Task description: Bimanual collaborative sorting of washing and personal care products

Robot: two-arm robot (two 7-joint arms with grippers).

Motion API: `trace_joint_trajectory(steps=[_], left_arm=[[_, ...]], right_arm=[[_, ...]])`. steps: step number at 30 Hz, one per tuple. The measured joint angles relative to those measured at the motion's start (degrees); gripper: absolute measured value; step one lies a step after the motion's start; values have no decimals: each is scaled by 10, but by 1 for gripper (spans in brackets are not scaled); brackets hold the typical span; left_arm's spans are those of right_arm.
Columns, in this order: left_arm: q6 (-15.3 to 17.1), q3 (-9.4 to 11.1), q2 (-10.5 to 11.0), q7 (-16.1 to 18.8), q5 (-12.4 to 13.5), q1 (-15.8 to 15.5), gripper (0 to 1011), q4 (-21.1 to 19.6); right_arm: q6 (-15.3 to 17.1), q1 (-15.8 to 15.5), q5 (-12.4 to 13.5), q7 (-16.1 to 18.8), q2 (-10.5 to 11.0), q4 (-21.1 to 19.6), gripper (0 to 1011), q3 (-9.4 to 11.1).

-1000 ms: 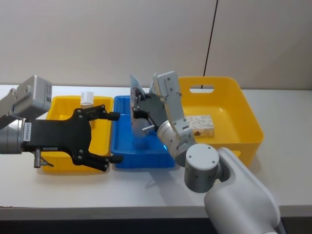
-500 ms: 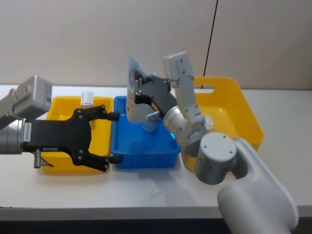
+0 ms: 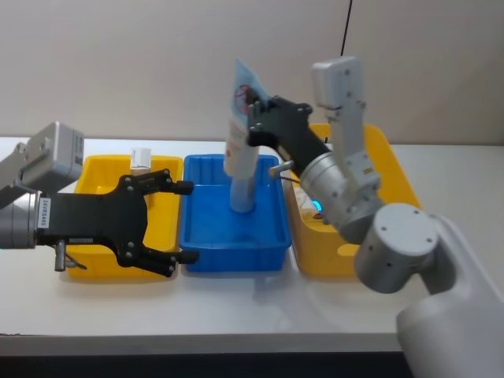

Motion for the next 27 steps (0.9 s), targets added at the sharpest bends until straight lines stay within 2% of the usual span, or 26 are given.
trace_joint_trajectory(steps=[6,13,20,27], left_arm=[[0,0,0,0,0,0,1001,0],[0,0,0,0,0,0,1001,0],[0,0,0,0,0,0,1001,0],[0,0,0,0,0,0,1001,0]], right_arm=[[10,-14,10,1,16,-34,0,16],[20,-34,20,-10,38,-68,0,44],[22,-44,20,-22,54,-73,0,64],[24,-49,11,-35,67,-61,0,79]])
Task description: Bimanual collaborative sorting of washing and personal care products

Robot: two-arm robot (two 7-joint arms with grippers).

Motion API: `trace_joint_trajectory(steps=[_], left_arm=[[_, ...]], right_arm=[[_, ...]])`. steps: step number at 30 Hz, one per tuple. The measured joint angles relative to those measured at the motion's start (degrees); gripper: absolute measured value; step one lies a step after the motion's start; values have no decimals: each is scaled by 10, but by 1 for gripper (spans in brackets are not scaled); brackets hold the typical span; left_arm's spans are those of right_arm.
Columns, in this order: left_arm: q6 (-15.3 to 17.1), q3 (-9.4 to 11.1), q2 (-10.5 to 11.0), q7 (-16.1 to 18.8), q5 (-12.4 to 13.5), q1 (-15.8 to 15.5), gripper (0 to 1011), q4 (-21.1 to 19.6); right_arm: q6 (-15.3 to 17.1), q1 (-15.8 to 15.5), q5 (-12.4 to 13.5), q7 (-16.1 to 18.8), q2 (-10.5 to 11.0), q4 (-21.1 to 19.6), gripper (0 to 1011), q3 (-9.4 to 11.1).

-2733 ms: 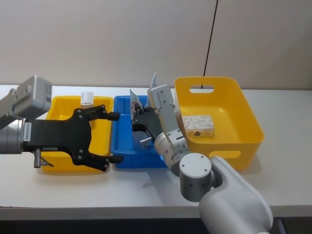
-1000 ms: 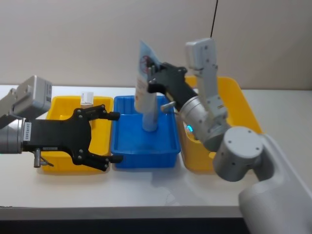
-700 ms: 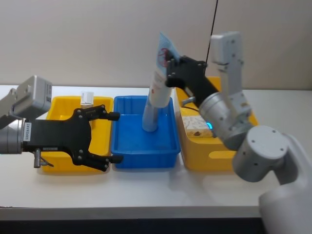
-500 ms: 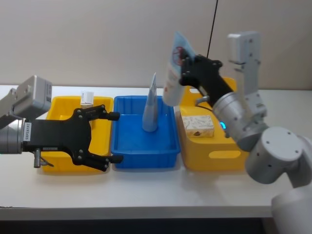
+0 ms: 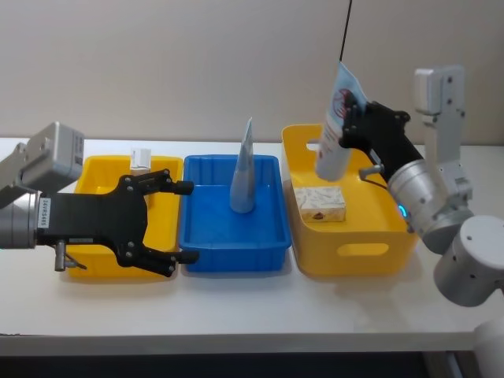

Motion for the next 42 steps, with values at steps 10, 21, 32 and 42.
trace_joint_trajectory(steps=[10,21,32,42], left_arm=[[0,0,0,0,0,0,1001,0],[0,0,0,0,0,0,1001,0],[0,0,0,0,0,0,1001,0],[0,0,0,0,0,0,1001,0]], right_arm=[[5,-1,-19,-6,17,36,0,11],[8,4,-32,-1,26,77,0,12],[20,11,-48,0,28,113,0,10],[26,14,-58,0,26,130,27,8]])
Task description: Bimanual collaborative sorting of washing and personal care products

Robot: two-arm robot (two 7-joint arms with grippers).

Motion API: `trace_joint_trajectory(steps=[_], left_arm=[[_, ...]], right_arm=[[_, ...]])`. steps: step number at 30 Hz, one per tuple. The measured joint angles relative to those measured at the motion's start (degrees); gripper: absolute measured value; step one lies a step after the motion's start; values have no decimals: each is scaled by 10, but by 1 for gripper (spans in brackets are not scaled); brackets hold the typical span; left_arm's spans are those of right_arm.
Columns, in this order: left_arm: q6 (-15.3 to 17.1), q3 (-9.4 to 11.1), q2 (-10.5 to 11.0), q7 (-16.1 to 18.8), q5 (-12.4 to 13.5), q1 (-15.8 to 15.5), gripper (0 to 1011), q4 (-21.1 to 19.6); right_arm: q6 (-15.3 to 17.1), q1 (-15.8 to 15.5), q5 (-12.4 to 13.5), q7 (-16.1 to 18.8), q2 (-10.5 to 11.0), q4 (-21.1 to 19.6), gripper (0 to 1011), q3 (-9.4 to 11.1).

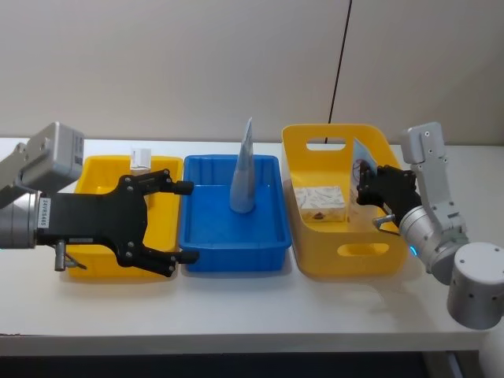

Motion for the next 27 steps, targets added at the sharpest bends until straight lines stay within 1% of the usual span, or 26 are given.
trace_joint_trajectory(steps=[3,4,6,7,8,10,12,14,15,16,19,20,21,22,24,25,26,27], left_arm=[[0,0,0,0,0,0,1002,0],[0,0,0,0,0,0,1001,0],[0,0,0,0,0,0,1001,0],[0,0,0,0,0,0,1001,0],[0,0,0,0,0,0,1001,0],[0,0,0,0,0,0,1001,0],[0,0,0,0,0,0,1002,0],[0,0,0,0,0,0,1002,0],[0,0,0,0,0,0,1001,0],[0,0,0,0,0,0,1001,0],[0,0,0,0,0,0,1001,0],[0,0,0,0,0,0,1001,0],[0,0,0,0,0,0,1001,0],[0,0,0,0,0,0,1001,0],[0,0,0,0,0,0,1001,0],[0,0,0,0,0,0,1001,0],[0,0,0,0,0,0,1001,0],[0,0,0,0,0,0,1001,0]], right_arm=[[0,1,-3,0,-1,4,77,0],[0,2,-4,0,-2,5,127,0],[0,3,-5,0,-3,6,174,0],[-1,4,-6,1,-4,8,235,0],[-1,4,-6,1,-4,8,235,0],[-3,5,-6,1,-5,9,292,1],[-6,6,-7,2,-7,9,374,2],[-8,6,-6,3,-8,9,408,2],[-11,7,-6,4,-9,8,470,3],[-12,7,-6,4,-10,7,496,4],[-20,9,-2,6,-13,3,596,6],[-22,9,-1,7,-14,1,611,7],[-26,10,2,8,-15,-2,658,8],[-28,11,3,8,-16,-4,668,8],[-34,13,7,9,-18,-10,757,10],[-36,13,9,9,-19,-12,779,10],[-41,14,12,10,-21,-16,836,11],[-44,15,13,10,-21,-19,858,11]])
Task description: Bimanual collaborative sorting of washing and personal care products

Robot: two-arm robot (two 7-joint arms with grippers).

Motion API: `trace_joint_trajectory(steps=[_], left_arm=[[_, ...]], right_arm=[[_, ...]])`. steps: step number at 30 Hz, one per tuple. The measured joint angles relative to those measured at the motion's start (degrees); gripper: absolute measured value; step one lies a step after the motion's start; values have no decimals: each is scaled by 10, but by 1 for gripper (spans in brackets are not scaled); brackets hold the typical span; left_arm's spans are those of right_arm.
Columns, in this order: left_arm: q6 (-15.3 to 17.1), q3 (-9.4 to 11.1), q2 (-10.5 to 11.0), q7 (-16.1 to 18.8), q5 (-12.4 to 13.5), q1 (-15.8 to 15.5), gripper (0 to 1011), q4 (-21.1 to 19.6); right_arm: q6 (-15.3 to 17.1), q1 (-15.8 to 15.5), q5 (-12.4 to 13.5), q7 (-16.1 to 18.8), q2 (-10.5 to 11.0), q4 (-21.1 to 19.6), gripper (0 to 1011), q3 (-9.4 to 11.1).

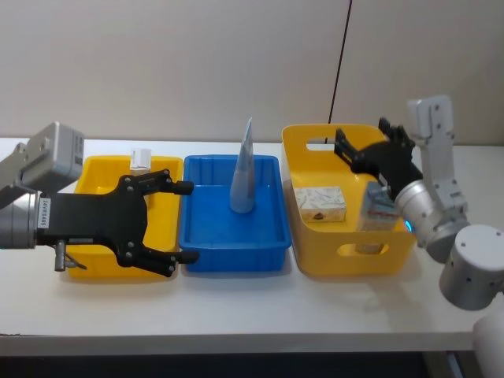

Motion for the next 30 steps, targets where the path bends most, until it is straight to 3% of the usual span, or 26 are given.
trace_joint_trajectory(steps=[6,18,30], left_arm=[[0,0,0,0,0,0,1001,0],[0,0,0,0,0,0,1001,0],[0,0,0,0,0,0,1001,0]], right_arm=[[-15,5,11,0,-8,-20,997,3],[-38,6,36,-3,-25,-85,1000,3],[-45,3,45,-5,-32,-111,1000,2]])
